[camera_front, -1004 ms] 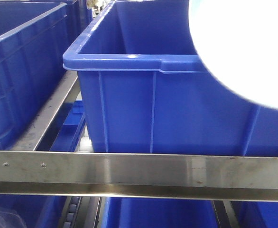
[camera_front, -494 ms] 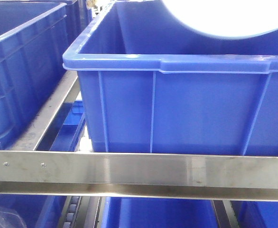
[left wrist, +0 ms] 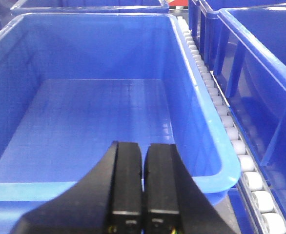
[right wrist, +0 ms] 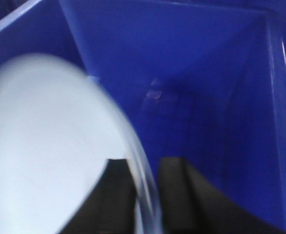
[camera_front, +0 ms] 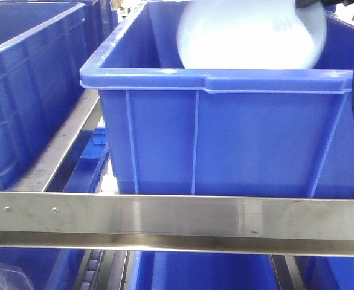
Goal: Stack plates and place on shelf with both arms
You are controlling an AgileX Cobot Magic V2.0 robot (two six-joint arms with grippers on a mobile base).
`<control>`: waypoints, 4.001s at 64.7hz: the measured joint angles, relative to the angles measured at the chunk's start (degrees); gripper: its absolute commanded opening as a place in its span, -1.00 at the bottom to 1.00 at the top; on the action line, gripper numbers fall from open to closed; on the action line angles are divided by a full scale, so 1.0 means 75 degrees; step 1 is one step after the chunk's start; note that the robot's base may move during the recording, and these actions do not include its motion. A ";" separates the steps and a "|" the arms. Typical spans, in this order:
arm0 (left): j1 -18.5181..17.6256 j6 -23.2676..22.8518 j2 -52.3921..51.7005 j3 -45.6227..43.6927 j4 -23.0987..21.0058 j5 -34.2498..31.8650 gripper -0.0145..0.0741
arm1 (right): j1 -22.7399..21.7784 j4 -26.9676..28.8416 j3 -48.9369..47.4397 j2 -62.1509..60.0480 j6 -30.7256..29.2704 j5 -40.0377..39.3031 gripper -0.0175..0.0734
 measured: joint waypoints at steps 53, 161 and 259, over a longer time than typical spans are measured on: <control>0.0000 0.0000 0.0000 0.0000 0.0000 0.0000 -0.49 | 0.0000 0.0000 0.1950 -0.2913 -0.0001 0.0803 -0.51; 0.0000 0.0000 0.0000 0.0000 0.0000 0.0000 -0.49 | -0.1426 0.0232 0.6905 -1.0558 -0.0001 0.2631 -0.51; 0.0160 0.0000 -0.4110 0.2435 0.1126 -0.0792 -0.49 | -0.1426 0.0232 0.6905 -1.0558 -0.0001 0.2522 -0.51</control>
